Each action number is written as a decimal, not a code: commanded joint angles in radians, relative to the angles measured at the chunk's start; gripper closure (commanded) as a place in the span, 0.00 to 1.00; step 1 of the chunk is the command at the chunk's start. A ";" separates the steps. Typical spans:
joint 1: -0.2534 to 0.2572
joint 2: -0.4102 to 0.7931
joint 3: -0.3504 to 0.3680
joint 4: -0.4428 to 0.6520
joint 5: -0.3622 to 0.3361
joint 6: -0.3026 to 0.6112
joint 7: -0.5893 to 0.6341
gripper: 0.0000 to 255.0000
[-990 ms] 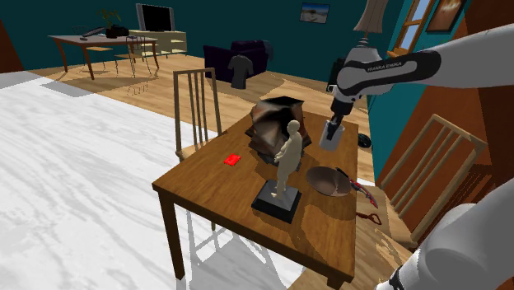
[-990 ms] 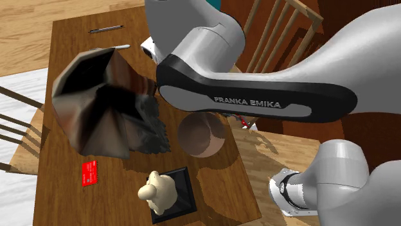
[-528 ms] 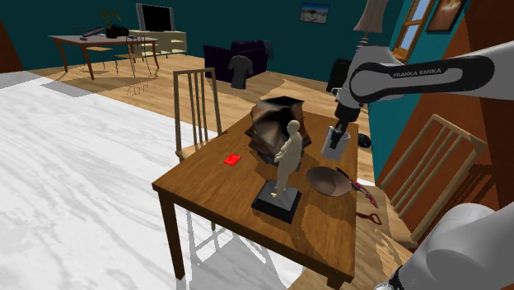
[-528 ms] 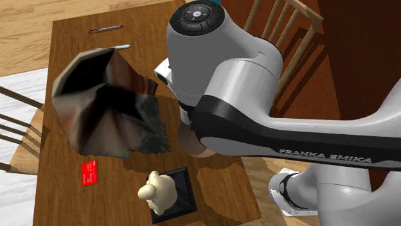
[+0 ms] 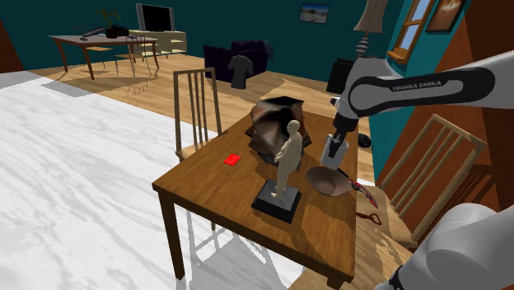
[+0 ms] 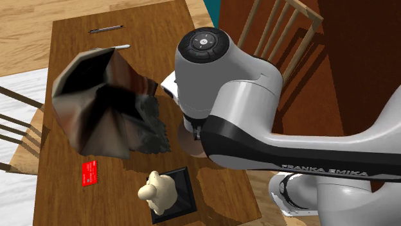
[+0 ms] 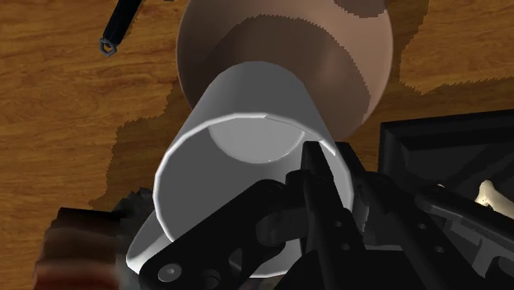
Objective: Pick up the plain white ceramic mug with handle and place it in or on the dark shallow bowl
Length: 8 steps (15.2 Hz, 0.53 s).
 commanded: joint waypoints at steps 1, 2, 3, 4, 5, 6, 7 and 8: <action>0.000 0.006 -0.002 -0.022 -0.001 0.029 0.001 1.00; -0.001 0.011 -0.003 -0.033 -0.002 0.044 0.001 1.00; -0.001 0.016 -0.005 -0.043 -0.002 0.059 0.000 1.00; -0.001 0.021 -0.006 -0.052 -0.003 0.074 0.000 1.00; -0.001 0.027 -0.008 -0.062 -0.003 0.089 0.000 1.00; -0.001 0.033 -0.009 -0.071 -0.003 0.104 0.000 1.00; -0.001 0.039 -0.011 -0.080 -0.004 0.120 0.000 1.00; -0.001 0.045 -0.012 -0.089 -0.004 0.135 -0.001 1.00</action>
